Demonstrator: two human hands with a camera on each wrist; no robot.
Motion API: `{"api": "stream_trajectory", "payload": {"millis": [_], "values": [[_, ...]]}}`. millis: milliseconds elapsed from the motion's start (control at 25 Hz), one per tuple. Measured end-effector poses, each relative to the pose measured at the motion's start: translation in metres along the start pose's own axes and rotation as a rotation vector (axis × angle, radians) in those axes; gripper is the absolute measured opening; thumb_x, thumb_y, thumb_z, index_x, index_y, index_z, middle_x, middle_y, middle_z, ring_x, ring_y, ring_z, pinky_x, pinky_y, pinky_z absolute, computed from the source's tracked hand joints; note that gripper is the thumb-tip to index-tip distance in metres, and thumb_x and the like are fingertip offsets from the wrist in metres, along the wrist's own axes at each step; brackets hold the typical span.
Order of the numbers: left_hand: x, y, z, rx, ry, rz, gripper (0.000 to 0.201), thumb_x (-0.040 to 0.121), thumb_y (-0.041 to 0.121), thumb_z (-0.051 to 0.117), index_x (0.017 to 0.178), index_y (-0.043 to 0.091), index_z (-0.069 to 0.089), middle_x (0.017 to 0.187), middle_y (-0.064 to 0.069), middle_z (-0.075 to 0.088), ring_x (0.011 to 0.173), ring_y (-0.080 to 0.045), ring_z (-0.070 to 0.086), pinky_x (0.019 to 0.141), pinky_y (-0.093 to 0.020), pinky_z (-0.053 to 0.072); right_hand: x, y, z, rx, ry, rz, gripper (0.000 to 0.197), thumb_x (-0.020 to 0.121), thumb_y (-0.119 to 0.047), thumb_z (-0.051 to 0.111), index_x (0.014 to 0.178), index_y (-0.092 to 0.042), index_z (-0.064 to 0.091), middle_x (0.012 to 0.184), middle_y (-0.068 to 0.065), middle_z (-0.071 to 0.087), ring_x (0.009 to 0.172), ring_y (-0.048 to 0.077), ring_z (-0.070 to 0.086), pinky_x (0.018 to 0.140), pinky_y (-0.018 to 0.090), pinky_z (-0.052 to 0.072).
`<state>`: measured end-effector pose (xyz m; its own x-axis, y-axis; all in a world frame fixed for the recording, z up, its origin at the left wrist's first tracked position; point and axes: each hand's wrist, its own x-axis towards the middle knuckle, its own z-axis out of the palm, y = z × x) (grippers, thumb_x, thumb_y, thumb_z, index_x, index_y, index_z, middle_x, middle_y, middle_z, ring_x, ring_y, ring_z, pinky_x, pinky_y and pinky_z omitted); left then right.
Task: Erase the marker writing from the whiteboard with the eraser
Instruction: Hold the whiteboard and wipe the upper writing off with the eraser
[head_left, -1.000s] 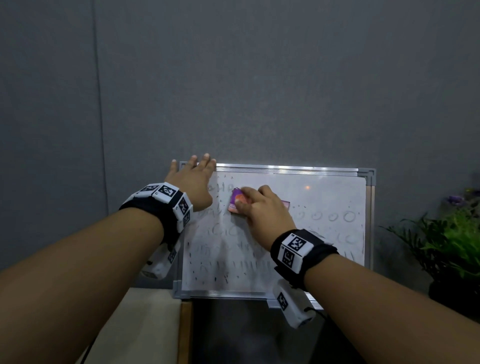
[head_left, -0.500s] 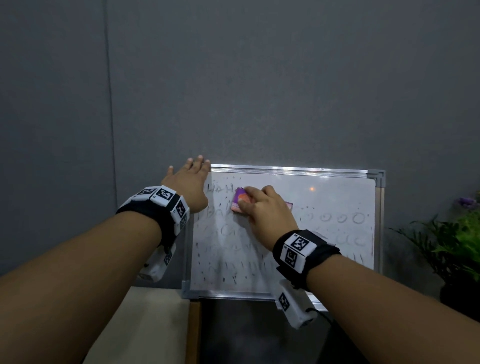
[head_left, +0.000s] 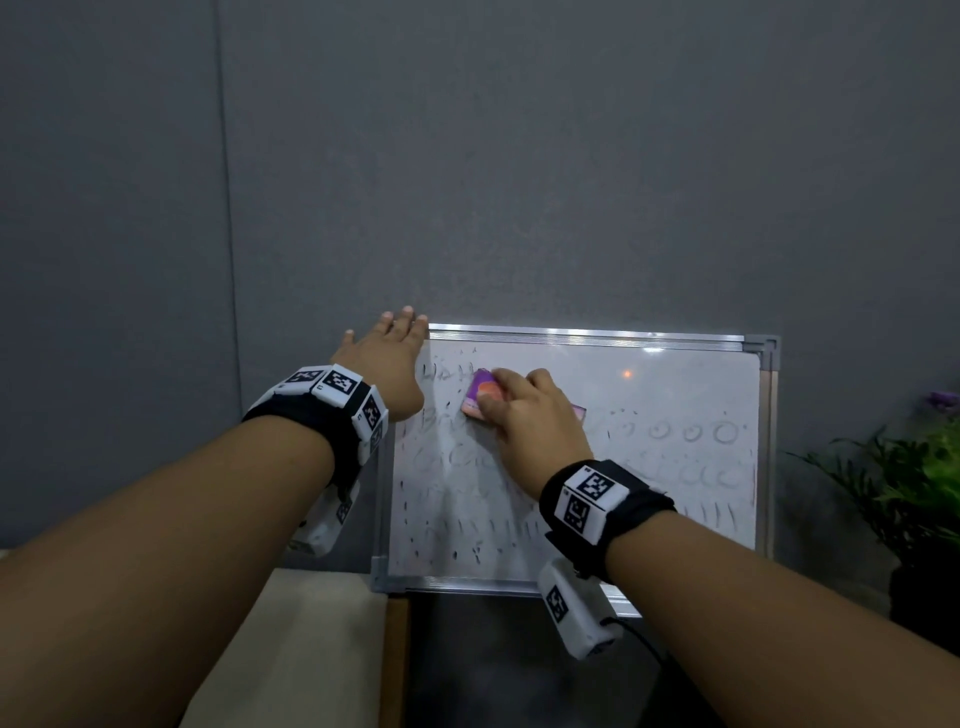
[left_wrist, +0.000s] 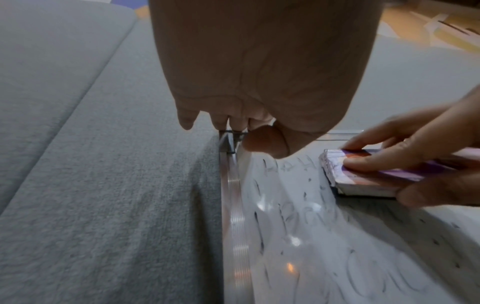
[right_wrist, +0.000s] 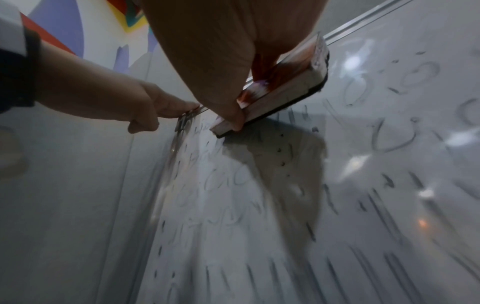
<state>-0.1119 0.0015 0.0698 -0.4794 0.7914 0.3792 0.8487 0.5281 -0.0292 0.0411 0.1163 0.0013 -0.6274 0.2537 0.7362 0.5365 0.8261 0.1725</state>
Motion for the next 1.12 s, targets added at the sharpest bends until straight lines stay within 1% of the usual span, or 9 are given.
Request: {"api": "stream_trajectory", "payload": {"millis": [160,280,400,600,720,840,920,1040,1120], "values": [[0.001,0.001,0.0,-0.004,-0.008,0.006,0.092,0.082,0.015,0.051,0.152,0.021,-0.009,0.16,0.002,-0.013,0.147,-0.019,-0.005,0.117,-0.052,0.007,0.014,0.005,-0.006,0.028,0.062,0.097,0.033,0.088,-0.021,0.062,0.121,-0.022,0.061,0.141,0.004,0.047,0.109,0.028,0.043,0.087,0.036,0.043],[0.002,0.0,0.0,-0.007,-0.005,0.006,0.092,0.082,0.015,0.052,0.152,0.022,-0.009,0.16,0.002,-0.013,0.147,-0.019,-0.005,0.117,-0.052,0.007,0.021,-0.005,-0.01,0.054,0.068,0.026,0.03,0.093,-0.028,0.055,0.121,-0.021,0.061,0.14,0.005,0.048,0.107,0.028,0.044,0.087,0.036,0.043],[0.003,-0.003,-0.001,-0.016,-0.01,0.013,0.092,0.083,0.014,0.052,0.152,0.022,-0.008,0.16,0.002,-0.012,0.147,-0.019,-0.005,0.117,-0.052,0.008,0.011,-0.009,-0.005,-0.001,-0.035,-0.09,0.035,0.09,-0.02,0.058,0.125,-0.022,0.06,0.141,0.004,0.046,0.111,0.027,0.042,0.089,0.038,0.043],[0.005,-0.002,0.0,-0.025,-0.02,0.019,0.092,0.083,0.014,0.052,0.152,0.022,-0.007,0.16,0.002,-0.012,0.147,-0.019,-0.005,0.117,-0.052,0.01,0.018,0.001,-0.006,0.006,0.054,0.058,0.033,0.087,-0.027,0.064,0.119,-0.023,0.062,0.14,0.002,0.048,0.108,0.026,0.043,0.085,0.036,0.044],[0.004,-0.002,0.0,-0.028,-0.011,0.018,0.091,0.083,0.015,0.052,0.152,0.022,-0.006,0.16,0.002,-0.011,0.147,-0.019,-0.004,0.117,-0.052,0.01,0.029,-0.011,-0.008,0.032,0.029,-0.002,0.031,0.089,-0.028,0.06,0.12,-0.021,0.062,0.14,0.004,0.048,0.108,0.028,0.043,0.087,0.036,0.042],[0.003,-0.003,-0.002,-0.034,-0.01,0.022,0.089,0.083,0.016,0.05,0.153,0.022,-0.005,0.161,0.003,-0.01,0.147,-0.019,-0.003,0.117,-0.051,0.011,0.022,-0.016,-0.006,-0.032,-0.043,-0.104,0.033,0.088,-0.019,0.06,0.121,-0.022,0.062,0.139,0.002,0.048,0.109,0.026,0.042,0.088,0.036,0.043],[0.003,-0.003,-0.004,-0.036,-0.019,0.025,0.089,0.083,0.015,0.05,0.153,0.022,-0.005,0.161,0.003,-0.01,0.147,-0.019,-0.003,0.117,-0.051,0.011,0.02,-0.012,-0.007,-0.024,-0.01,-0.074,0.029,0.089,-0.022,0.059,0.117,-0.022,0.065,0.136,0.002,0.05,0.107,0.026,0.043,0.086,0.036,0.043],[0.002,-0.003,-0.004,-0.04,-0.019,0.025,0.089,0.083,0.014,0.051,0.153,0.021,-0.005,0.161,0.002,-0.01,0.147,-0.019,-0.003,0.117,-0.05,0.011,0.029,-0.01,-0.008,0.032,0.085,0.01,0.028,0.089,-0.036,0.06,0.111,-0.02,0.067,0.133,0.003,0.053,0.103,0.027,0.044,0.082,0.037,0.045],[0.001,-0.002,-0.005,-0.039,-0.014,0.029,0.088,0.085,0.018,0.051,0.153,0.021,-0.005,0.161,0.002,-0.01,0.147,-0.02,-0.003,0.117,-0.05,0.012,0.034,-0.016,-0.005,0.036,0.068,-0.02,0.028,0.088,-0.031,0.062,0.114,-0.022,0.065,0.135,0.003,0.052,0.105,0.028,0.044,0.084,0.037,0.044]]}}
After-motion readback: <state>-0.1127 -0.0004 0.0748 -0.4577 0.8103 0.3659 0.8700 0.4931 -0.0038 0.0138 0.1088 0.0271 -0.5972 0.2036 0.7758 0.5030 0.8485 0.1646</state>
